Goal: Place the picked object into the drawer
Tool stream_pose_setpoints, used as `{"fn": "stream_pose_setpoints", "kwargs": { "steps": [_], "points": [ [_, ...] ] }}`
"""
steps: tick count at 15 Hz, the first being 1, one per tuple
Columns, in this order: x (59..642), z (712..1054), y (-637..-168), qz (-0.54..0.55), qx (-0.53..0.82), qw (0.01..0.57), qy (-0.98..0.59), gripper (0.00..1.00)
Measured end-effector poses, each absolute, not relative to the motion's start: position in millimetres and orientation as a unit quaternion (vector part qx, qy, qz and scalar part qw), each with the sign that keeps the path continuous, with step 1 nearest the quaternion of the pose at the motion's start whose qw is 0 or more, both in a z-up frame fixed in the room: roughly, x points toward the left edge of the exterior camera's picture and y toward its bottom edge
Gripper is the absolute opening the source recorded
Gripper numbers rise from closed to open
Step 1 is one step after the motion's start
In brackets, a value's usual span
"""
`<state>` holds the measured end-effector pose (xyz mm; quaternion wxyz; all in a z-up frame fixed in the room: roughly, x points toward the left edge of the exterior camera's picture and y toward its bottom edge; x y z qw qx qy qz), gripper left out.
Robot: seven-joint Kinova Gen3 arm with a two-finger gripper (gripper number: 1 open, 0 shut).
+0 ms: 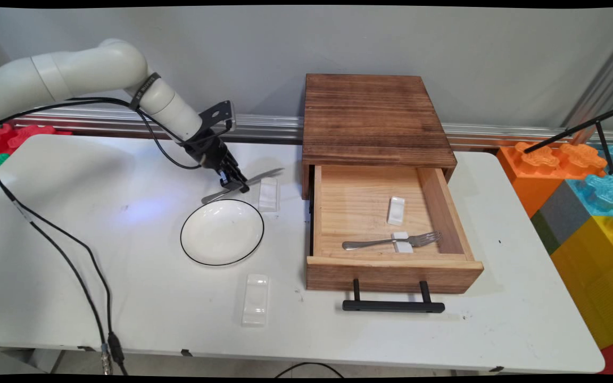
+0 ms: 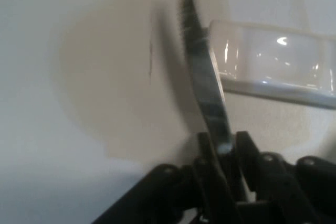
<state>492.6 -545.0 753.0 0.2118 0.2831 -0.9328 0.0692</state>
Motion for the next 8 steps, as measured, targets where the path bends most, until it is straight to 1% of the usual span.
{"fn": "stream_pose_setpoints", "kwargs": {
  "steps": [5, 8],
  "points": [
    [492, 755, -542, 0.065, 0.282, 0.211, -0.934, 0.00],
    [495, 768, -540, 0.065, 0.273, 0.209, -0.937, 0.00]
  ]
}}
